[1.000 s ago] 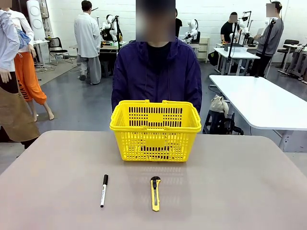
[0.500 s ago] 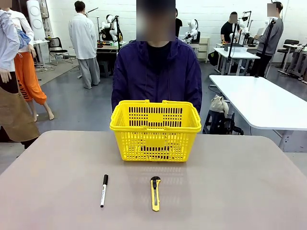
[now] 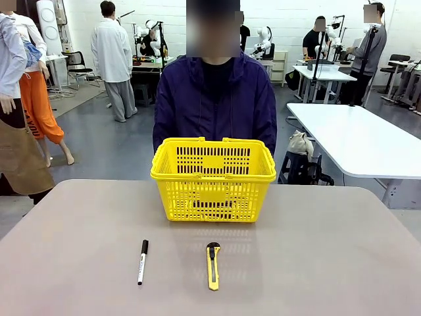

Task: Place the items the person wants into the basket.
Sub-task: Pick up the item the person points to and place it in the Market Basket.

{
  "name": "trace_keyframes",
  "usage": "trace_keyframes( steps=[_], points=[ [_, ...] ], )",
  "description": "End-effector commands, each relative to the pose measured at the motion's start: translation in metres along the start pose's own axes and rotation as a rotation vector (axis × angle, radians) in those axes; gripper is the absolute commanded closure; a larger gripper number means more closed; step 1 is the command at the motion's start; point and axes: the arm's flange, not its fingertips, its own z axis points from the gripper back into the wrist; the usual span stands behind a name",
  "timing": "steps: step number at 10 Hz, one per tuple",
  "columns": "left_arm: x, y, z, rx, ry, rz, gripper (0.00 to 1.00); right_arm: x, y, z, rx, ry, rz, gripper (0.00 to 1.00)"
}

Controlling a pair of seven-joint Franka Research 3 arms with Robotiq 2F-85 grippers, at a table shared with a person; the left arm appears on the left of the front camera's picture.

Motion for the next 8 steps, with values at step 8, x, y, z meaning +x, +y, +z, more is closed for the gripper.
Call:
trace_keyframes(
  steps=[8],
  points=[
    [-0.0004, -0.0001, 0.0008, -0.003, -0.018, -0.019, 0.03, 0.0021, 0.0001, 0.0016, 0.010, -0.023, 0.019, 0.00]
  ],
)
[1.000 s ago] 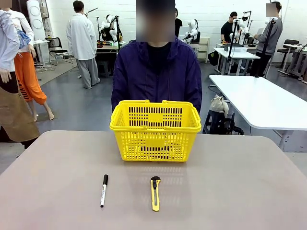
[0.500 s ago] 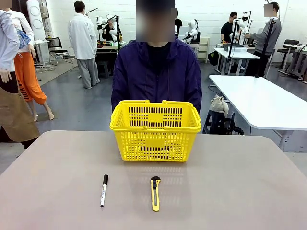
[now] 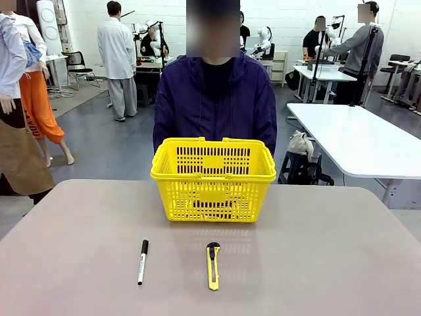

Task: Place the items the person wants into the basket.
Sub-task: Pick up the item the person points to and place it in the Market Basket.

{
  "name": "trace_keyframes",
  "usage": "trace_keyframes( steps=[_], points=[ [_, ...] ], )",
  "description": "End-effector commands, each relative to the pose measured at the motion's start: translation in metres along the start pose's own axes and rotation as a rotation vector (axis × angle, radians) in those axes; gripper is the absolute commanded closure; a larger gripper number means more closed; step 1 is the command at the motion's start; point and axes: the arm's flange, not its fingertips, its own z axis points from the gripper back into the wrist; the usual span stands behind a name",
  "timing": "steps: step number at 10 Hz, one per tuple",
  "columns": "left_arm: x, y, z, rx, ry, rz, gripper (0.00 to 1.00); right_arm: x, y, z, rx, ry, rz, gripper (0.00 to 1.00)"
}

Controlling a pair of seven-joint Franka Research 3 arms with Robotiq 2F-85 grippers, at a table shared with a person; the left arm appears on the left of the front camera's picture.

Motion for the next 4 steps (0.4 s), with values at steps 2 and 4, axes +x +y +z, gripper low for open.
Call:
trace_keyframes(
  steps=[2, 4],
  points=[
    [-0.0004, -0.0001, 0.0008, -0.003, -0.018, -0.019, 0.03, 0.0023, -0.0016, 0.0014, 0.010, -0.027, 0.017, 0.00],
    [-0.0004, -0.0001, 0.0008, -0.003, -0.018, -0.019, 0.03, 0.0023, -0.0016, 0.0014, 0.010, -0.027, 0.017, 0.00]
  ],
)
